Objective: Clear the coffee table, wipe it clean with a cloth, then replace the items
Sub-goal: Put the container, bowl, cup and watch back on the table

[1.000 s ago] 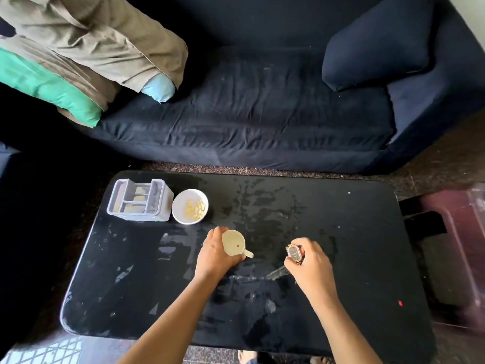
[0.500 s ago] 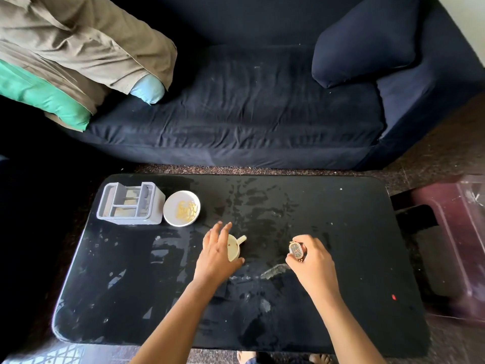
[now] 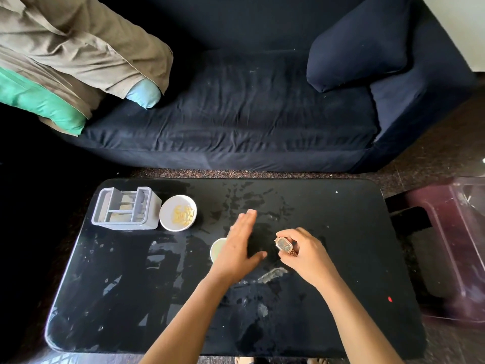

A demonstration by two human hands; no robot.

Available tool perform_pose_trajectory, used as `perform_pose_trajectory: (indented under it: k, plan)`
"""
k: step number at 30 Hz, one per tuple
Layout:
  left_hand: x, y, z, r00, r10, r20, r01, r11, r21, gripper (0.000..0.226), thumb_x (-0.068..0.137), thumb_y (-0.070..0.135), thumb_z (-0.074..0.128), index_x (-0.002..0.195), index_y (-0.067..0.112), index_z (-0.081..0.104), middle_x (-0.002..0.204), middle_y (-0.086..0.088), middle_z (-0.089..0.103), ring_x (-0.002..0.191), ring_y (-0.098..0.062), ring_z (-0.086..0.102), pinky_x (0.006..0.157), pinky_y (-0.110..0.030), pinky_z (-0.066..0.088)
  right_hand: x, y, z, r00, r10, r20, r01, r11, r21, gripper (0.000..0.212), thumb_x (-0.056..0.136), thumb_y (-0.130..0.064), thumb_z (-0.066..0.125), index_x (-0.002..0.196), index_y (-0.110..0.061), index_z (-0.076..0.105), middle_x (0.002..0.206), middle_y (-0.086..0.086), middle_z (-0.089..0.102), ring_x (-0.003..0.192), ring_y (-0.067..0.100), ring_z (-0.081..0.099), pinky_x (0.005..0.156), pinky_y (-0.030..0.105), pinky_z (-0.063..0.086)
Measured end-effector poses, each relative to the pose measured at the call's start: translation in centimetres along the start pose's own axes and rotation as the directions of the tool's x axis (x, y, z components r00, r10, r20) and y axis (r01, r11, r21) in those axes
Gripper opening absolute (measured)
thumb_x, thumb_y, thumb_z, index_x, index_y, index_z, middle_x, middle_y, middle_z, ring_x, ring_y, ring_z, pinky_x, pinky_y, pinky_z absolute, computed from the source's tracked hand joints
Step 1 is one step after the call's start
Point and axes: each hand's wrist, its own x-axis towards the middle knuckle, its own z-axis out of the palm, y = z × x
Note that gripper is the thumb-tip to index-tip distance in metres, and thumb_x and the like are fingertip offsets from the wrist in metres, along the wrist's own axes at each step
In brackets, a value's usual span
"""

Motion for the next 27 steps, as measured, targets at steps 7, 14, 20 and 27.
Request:
perform_pose_trajectory:
  k: [7, 14, 20, 27]
  plan:
    - [6.1, 3.3, 0.3, 0.933, 0.004, 0.36, 0.107, 0.951, -0.289, 0.037, 0.078, 0.015, 0.076, 0.113, 0.017, 0.066, 0.093, 0.003, 0.071, 0.083, -0.005, 0.062, 0.089, -0.028, 0.049, 2.7, 0.8, -5.6, 0.982, 0.002, 0.187, -0.006, 1.0, 0.02, 0.037, 0.073, -0.016, 0.078, 0.099, -0.028, 0.055, 0.088, -0.012, 0.062, 0.06, 0.001, 0.051, 0.06, 0.015, 0.042]
    - [10.8, 5.5, 1.1, 0.923, -0.132, 0.36, 0.253, 0.916, -0.312, 0.011, 0.089, 0.009, 0.064, 0.096, 0.008, 0.072, 0.07, 0.004, 0.067, 0.057, -0.006, 0.054, 0.062, -0.015, 0.046, 6.5, 4.7, -10.2, 0.975, 0.121, 0.188, -0.099, 0.988, -0.123, 0.025, 0.068, -0.028, 0.083, 0.082, -0.025, 0.063, 0.075, -0.006, 0.067, 0.069, 0.012, 0.061, 0.062, 0.028, 0.046]
    - [15.2, 5.6, 4.4, 0.89, -0.329, 0.317, 0.425, 0.849, -0.313, 0.017, 0.085, 0.013, 0.069, 0.069, 0.019, 0.071, 0.063, 0.004, 0.067, 0.057, -0.01, 0.056, 0.068, -0.028, 0.053, 10.1, 10.3, -11.9, 0.969, 0.22, 0.114, -0.222, 0.975, 0.006, 0.015, 0.078, -0.016, 0.075, 0.072, -0.028, 0.067, 0.075, -0.003, 0.067, 0.071, 0.012, 0.059, 0.07, 0.031, 0.049]
    - [18.1, 4.5, 7.6, 0.823, -0.481, 0.302, 0.564, 0.756, -0.332, 0.02, 0.088, 0.006, 0.065, 0.07, 0.014, 0.067, 0.062, -0.001, 0.062, 0.043, -0.003, 0.052, 0.051, -0.017, 0.051, 13.5, 14.9, -11.1, 0.945, 0.325, 0.046, -0.326, 0.945, 0.029, 0.011, 0.076, -0.009, 0.075, 0.075, -0.02, 0.073, 0.07, -0.007, 0.063, 0.066, 0.008, 0.054, 0.062, 0.019, 0.042]
